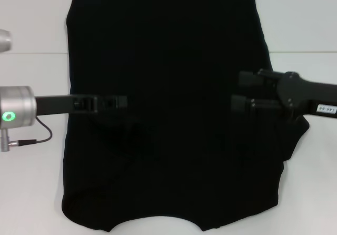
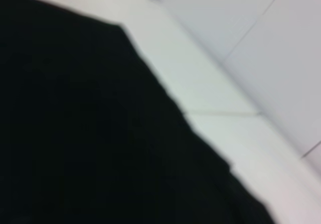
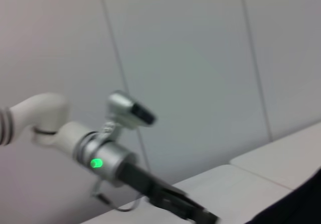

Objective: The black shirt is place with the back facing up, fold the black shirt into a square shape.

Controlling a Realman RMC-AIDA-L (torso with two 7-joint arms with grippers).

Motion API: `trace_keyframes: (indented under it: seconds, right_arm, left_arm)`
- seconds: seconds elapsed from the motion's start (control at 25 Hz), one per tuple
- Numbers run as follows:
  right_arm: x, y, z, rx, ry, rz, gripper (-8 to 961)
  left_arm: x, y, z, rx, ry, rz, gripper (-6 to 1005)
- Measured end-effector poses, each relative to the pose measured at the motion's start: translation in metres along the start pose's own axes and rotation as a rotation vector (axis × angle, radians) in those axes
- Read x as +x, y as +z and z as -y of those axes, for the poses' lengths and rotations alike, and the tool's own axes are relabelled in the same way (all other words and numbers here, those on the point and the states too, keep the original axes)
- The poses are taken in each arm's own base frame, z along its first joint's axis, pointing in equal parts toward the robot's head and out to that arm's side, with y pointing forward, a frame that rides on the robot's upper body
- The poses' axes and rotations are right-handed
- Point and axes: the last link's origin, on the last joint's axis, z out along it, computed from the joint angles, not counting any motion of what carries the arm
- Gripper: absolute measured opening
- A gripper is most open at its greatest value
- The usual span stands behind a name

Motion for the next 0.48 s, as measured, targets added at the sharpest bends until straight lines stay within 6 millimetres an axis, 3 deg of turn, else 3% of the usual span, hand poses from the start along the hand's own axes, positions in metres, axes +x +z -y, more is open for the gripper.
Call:
trace_keyframes:
  seconds: [0.12, 0.28, 0.4, 0.48]
  right_arm:
    - [-0.006, -0.009, 0.010, 0.053, 0.071, -0.002, 861]
    - [-0.016, -0.033, 0.040, 0.241, 0.298, -0.055, 860]
    - [-0.017, -0.049, 0.058, 0.367, 0.452, -0.130, 859]
    - [-0.016, -0.055, 0.066, 0.430, 0.534, -0.184, 858]
  left_arm:
    - [0.000, -0.016, -0.008, -0.110, 0.006, -0.073, 209]
    - [-0.011, -0.029, -0.028, -0.303, 0.103, -0.183, 362]
    - [-0.026, -0.025, -0.038, -0.366, 0.196, -0.227, 481]
    - [-0.032, -0.020, -0.040, -0.368, 0.232, -0.220, 645]
